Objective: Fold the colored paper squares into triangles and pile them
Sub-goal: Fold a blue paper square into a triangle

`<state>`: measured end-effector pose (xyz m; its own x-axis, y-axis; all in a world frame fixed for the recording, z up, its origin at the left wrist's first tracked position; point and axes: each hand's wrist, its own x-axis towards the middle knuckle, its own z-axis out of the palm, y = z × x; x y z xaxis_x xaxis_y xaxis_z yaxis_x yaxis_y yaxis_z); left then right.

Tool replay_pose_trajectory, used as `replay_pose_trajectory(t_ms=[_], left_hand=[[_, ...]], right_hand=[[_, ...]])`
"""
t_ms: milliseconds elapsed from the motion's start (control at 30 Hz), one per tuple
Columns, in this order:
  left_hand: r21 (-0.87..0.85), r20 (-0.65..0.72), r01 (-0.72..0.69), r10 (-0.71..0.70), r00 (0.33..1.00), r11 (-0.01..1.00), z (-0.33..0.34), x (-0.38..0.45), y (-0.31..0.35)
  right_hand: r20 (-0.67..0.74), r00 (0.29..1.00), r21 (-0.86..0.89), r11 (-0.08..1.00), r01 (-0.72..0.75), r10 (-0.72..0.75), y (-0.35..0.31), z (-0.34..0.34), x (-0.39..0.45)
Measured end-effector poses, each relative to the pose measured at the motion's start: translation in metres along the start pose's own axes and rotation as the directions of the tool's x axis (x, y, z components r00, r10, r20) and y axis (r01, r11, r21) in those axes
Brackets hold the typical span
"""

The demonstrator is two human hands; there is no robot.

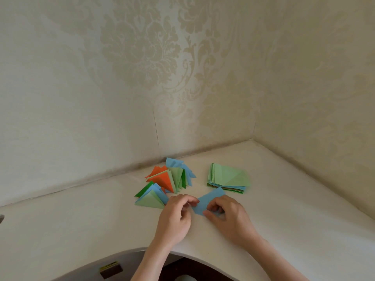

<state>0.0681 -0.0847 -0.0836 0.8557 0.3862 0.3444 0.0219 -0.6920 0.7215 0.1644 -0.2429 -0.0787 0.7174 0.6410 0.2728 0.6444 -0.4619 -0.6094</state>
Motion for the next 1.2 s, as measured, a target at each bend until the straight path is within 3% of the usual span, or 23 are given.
replay_pose_trajectory(t_ms=[133, 333, 567, 733, 1000, 1200], left_hand=[[0.002, -0.024, -0.045, 0.045, 0.999, 0.999, -0.001, -0.002, 0.001], [0.057, -0.060, -0.097, 0.100, 0.993, 0.994, 0.001, 0.000, -0.002], [0.062, -0.016, -0.087, 0.088, 0.996, 0.994, 0.002, 0.000, 0.001], [0.007, -0.029, -0.051, 0.052, 0.998, 0.999, 0.001, -0.001, 0.002], [0.060, -0.047, -0.009, 0.012, 0.999, 0.998, 0.004, -0.001, 0.002], [0.130, -0.083, -0.016, 0.027, 0.996, 0.991, 0.011, 0.006, 0.003]], right_hand=[[0.055, 0.998, -0.054, 0.998, 0.030, -0.027, 0.001, -0.001, 0.003], [0.162, 0.980, 0.058, 0.993, 0.106, -0.114, -0.006, -0.018, 0.004], [0.047, 0.993, 0.154, 0.983, 0.096, -0.105, -0.002, -0.021, -0.003], [0.061, 0.988, 0.152, 0.979, 0.132, -0.143, 0.003, -0.021, -0.007], [-0.085, 0.991, -0.002, 0.995, 0.100, -0.100, 0.007, 0.007, 0.002], [-0.145, 0.986, -0.020, 0.996, 0.084, -0.086, 0.007, 0.012, 0.004]])
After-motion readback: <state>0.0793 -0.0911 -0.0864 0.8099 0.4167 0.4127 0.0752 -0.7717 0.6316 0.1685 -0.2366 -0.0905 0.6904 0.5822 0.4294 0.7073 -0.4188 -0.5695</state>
